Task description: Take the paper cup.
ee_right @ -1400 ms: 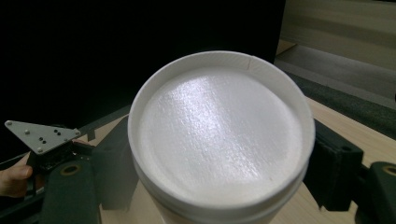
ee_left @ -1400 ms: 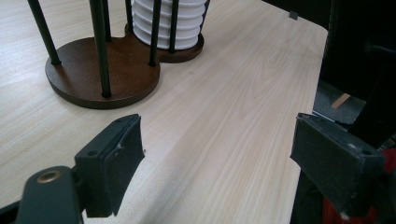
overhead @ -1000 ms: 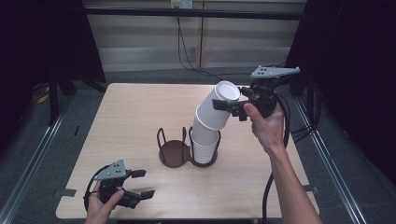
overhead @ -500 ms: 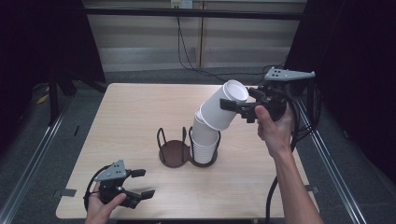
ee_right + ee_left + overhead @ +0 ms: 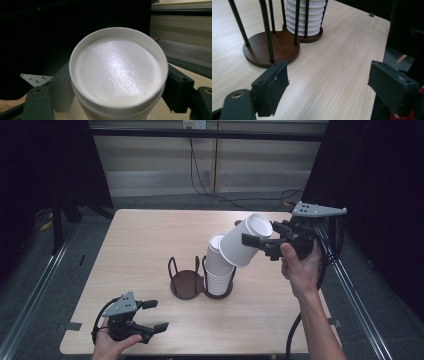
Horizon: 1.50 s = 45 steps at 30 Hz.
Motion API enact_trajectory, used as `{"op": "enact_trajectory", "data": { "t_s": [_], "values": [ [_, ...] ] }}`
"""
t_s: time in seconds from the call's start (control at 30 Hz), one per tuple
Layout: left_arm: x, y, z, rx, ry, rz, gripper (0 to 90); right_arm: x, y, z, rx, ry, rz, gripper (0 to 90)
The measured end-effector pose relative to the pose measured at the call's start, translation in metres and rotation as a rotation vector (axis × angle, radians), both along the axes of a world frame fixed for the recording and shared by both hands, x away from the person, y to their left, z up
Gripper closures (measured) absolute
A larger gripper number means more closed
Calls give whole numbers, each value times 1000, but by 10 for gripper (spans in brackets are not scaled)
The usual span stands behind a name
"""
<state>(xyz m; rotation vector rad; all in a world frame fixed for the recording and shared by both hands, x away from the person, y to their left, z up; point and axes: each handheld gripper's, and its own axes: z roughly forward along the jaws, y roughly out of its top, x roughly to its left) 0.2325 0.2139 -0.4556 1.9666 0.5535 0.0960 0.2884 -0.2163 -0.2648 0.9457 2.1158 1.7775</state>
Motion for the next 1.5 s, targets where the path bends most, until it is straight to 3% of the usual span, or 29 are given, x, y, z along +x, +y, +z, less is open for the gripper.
{"op": "enact_trajectory", "data": {
  "t_s": [0.17, 0.33, 0.47, 0.63, 0.87, 1.1, 1.23, 1.33, 1.5],
  "values": [
    [-1, -4, 5, 5, -40, -22, 160, -7, -1, -2, -12, 5, 8, 239],
    [3, -7, 13, -26, -53, -17, 161, -15, 1, -7, -29, 13, 12, 240],
    [8, -8, 23, -38, -88, -13, 161, -22, 2, -11, -25, 12, 22, 240],
    [14, -14, 32, -55, -102, -13, 161, -31, 1, -14, -25, 13, 26, 241],
    [15, -30, 42, -79, -117, -48, 162, -41, 6, -24, -46, 22, 48, 242],
    [17, -39, 48, -91, -124, -66, 161, -42, 13, -40, -50, 51, 64, 243],
    [18, -42, 49, -103, -149, -84, 161, -43, 21, -48, -57, 54, 91, 244],
    [20, -41, 50, -139, -147, -84, 160, -44, 26, -54, -52, 59, 111, 244],
    [22, -44, 53, -131, -150, -87, 159, -43, 35, -63, -45, 67, 131, 244]
  ]
}}
